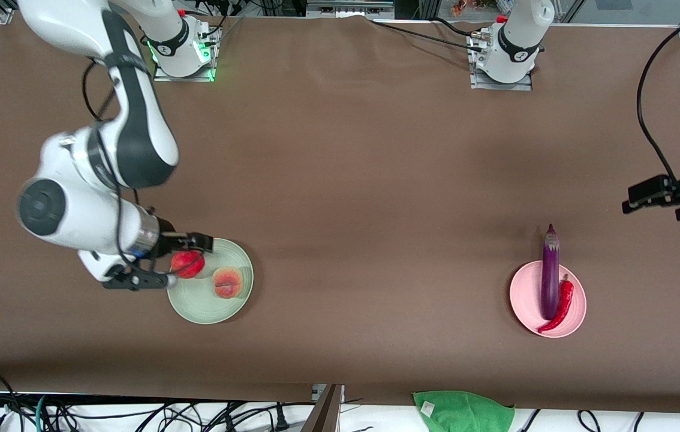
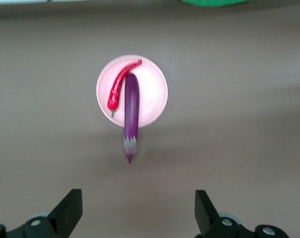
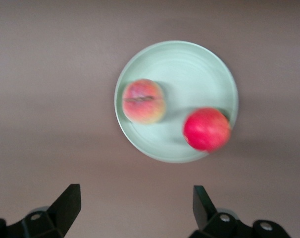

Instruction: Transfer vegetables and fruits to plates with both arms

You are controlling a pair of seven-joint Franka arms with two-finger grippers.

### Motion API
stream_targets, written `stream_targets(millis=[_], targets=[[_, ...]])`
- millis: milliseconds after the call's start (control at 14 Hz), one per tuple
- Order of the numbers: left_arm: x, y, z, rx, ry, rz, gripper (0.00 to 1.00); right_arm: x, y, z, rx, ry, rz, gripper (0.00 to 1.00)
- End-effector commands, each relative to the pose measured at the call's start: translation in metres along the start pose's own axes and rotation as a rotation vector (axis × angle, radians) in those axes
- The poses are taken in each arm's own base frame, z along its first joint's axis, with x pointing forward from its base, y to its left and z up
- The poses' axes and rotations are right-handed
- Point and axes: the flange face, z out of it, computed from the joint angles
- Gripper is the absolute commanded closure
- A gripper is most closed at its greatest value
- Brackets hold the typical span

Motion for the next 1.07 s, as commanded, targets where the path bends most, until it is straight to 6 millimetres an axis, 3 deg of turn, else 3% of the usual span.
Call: stream_targets(millis=[0,143,286,429,571,714,1000], targets=[[-0.037,0.012,0.013,0.016,-0.055,-0.101,0.0,-0.04,0.038,-0.07,-0.061,-0.047,-0.036,0.0],[-0.039,0.033,0.012,0.088,-0.068,-0.077,0.0,-0.064,0.05,-0.099,-0.114,-0.083,-0.075,0.0],[-0.039,0.032,0.014,0.093,-0.072,-0.077,0.0,-0.083,0.06,-0.115,-0.101,-0.095,-0.068,0.0],[-0.038,0.026,0.016,0.087,-0.076,-0.091,0.0,-0.101,0.096,-0.122,-0.068,-0.091,-0.031,0.0],[-0.033,0.026,0.019,0.086,-0.081,-0.09,0.0,-0.117,0.111,-0.117,-0.063,-0.079,-0.028,0.0],[-0.03,0.025,0.019,0.085,-0.078,-0.091,0.0,-0.126,0.104,-0.115,-0.108,-0.07,-0.061,0.0],[-0.026,0.022,0.021,0.092,-0.078,-0.093,0.0,-0.119,0.105,-0.127,-0.123,-0.049,-0.057,0.0]])
